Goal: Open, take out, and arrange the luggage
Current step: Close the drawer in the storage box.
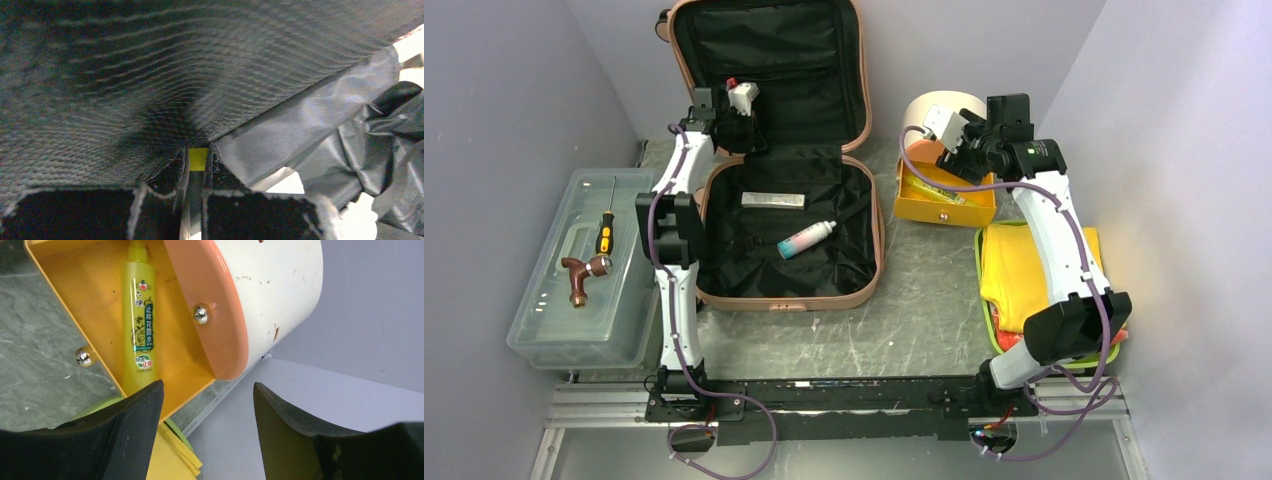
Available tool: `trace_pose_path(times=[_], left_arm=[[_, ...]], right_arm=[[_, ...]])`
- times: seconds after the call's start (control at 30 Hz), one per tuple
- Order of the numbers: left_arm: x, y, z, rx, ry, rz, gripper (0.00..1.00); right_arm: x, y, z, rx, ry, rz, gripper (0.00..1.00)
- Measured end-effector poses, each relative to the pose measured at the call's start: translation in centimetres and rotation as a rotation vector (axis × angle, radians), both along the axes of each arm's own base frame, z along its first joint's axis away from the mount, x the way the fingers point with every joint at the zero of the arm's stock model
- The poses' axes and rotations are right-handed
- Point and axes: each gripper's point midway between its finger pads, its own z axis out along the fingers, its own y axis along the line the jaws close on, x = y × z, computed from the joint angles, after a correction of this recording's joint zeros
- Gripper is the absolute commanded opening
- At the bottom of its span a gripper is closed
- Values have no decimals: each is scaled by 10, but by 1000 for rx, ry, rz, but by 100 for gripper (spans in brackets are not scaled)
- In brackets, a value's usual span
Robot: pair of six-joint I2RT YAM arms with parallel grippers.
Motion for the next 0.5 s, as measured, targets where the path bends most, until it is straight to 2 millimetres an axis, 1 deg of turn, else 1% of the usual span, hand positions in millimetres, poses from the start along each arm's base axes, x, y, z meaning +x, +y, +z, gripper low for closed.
trace_pose_path(times=[0.1,0.23,0.33,0.4,0.5], left_arm=[[-4,-10,10,-24,-5,-26,0],[-13,-33,28,-78,-18,-83,0],[-21,-54,42,-121,-18,-125,0],[-29,-70,54,-159,-19,-160,0],[-39,-94,73,-220,-27,-218,0]], right_arm=[[1,-2,-2,-1,-2,-20,68],[2,-6,-1,-4,-15,-47,68],[4,-11,4,-5,-39,-76,68],[6,-16,9,-5,-62,-112,68],[11,-33,16,-4,-95,-202,68]])
